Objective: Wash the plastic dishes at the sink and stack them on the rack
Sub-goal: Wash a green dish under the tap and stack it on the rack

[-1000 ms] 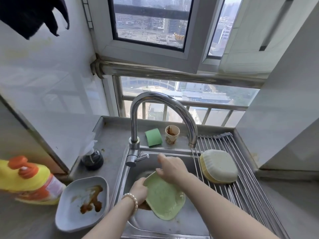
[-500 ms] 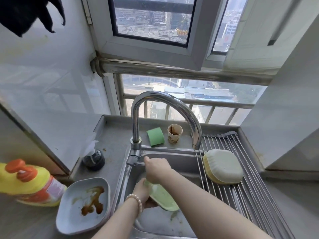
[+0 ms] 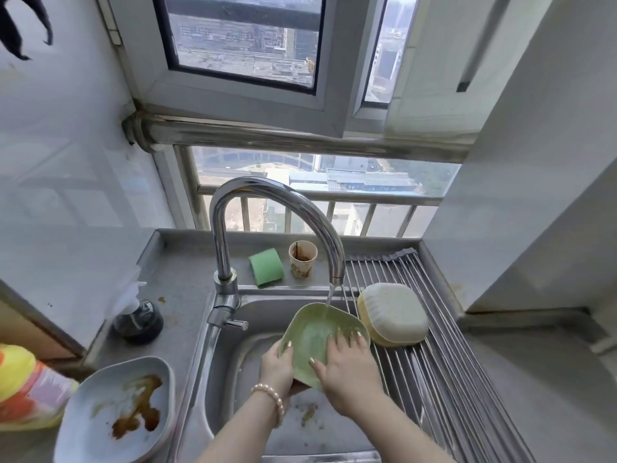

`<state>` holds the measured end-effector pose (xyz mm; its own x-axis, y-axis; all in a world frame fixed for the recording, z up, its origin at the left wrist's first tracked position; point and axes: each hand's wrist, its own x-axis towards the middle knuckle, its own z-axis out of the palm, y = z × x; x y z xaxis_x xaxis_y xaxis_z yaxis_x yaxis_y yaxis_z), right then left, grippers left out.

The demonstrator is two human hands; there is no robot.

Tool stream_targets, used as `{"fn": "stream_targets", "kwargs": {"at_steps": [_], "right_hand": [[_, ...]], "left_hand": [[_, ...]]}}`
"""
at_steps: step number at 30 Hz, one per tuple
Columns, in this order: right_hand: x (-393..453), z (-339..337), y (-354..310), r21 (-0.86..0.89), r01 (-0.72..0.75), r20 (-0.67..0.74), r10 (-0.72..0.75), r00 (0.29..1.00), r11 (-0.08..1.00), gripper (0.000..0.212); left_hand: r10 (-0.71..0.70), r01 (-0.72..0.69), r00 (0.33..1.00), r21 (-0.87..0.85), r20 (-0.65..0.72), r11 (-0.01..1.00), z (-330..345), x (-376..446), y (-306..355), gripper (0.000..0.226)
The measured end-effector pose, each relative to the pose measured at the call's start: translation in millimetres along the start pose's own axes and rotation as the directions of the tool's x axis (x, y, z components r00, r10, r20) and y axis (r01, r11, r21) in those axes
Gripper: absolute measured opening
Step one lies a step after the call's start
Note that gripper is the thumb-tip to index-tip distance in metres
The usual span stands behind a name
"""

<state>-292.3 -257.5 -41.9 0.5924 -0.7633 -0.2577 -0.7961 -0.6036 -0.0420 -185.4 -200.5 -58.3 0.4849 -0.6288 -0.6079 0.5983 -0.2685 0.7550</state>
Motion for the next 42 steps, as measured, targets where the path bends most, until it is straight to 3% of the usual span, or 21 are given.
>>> {"fn": "stream_targets", "kwargs": {"at_steps": [2,6,9,12,15,17,19,23,26,29,34,36,39,42], "right_hand": [[16.0,-10.1,3.9,0.088,0.043,0.124,-0.054,0.991,0.995,0.075],[23.6,-22.9,-20.4,0.233,0.248,0.151,-0.287,0.946,0.940,0.065],[3.1,-22.5,-18.0,0.304,0.349,0.241,-0.426,0.872,0.887,0.060],[-3.4,-25.6,3.7,0.219,0.316,0.261,-0.367,0.893,0.923,0.067],[14.6,-31.3,12.0,0.169,0.132,0.173,-0.161,0.972,0.977,0.110],[28.5,-32.0,1.7,0.209,0.086,0.137,-0.116,0.984,0.974,0.102],[34.1,-30.0,-17.7,0.272,0.140,0.128,-0.180,0.975,0.952,0.079],[22.7,-30.2,-41.2,0.437,0.203,0.181,-0.307,0.934,0.876,0.071],[11.2,-25.5,-32.3,0.484,0.201,0.248,-0.354,0.902,0.851,0.068],[-4.2,-29.4,-19.8,0.416,0.332,0.195,-0.440,0.876,0.846,0.060],[-11.8,-32.4,6.6,0.328,0.341,0.210,-0.420,0.883,0.881,0.055],[-7.3,-28.4,12.7,0.239,0.368,0.203,-0.417,0.886,0.899,0.078],[10.9,-20.6,16.0,0.100,0.284,0.153,-0.297,0.943,0.954,0.128],[28.7,-16.3,11.3,0.138,0.190,0.183,-0.213,0.960,0.972,0.139]], "left_hand": [[-0.016,0.018,0.997,-0.036,0.069,0.999,7.9,-5.4,-2.6,0.021],[-0.048,0.086,0.984,-0.222,0.169,0.971,5.6,-5.1,0.6,0.029],[0.010,0.021,0.996,-0.322,0.093,0.946,-1.6,4.1,8.9,0.033],[0.036,-0.008,0.994,-0.257,0.104,0.966,-2.1,2.3,11.7,0.028],[0.006,0.024,0.990,-0.206,0.143,0.978,7.1,-7.9,8.7,0.027],[0.003,0.037,0.985,-0.229,0.174,0.973,13.4,-9.4,6.2,0.030],[-0.019,0.092,0.977,-0.332,0.215,0.939,18.1,-12.3,8.8,0.039],[-0.066,0.161,0.980,-0.566,0.186,0.808,13.1,-10.7,15.4,0.052],[-0.092,0.138,0.988,-0.451,0.124,0.882,6.0,-3.8,15.5,0.059],[0.012,-0.005,1.000,-0.312,0.019,0.950,7.4,-0.3,20.9,0.046],[0.207,-0.210,0.977,-0.071,-0.046,0.975,-0.6,5.5,38.4,0.030],[0.270,-0.263,0.961,0.101,-0.054,0.959,-4.5,6.9,42.1,0.031],[0.251,-0.232,0.964,0.186,-0.085,0.955,-4.1,4.7,39.8,0.029],[0.156,-0.139,0.984,0.167,-0.091,0.976,-6.9,2.6,35.6,0.030]]}}
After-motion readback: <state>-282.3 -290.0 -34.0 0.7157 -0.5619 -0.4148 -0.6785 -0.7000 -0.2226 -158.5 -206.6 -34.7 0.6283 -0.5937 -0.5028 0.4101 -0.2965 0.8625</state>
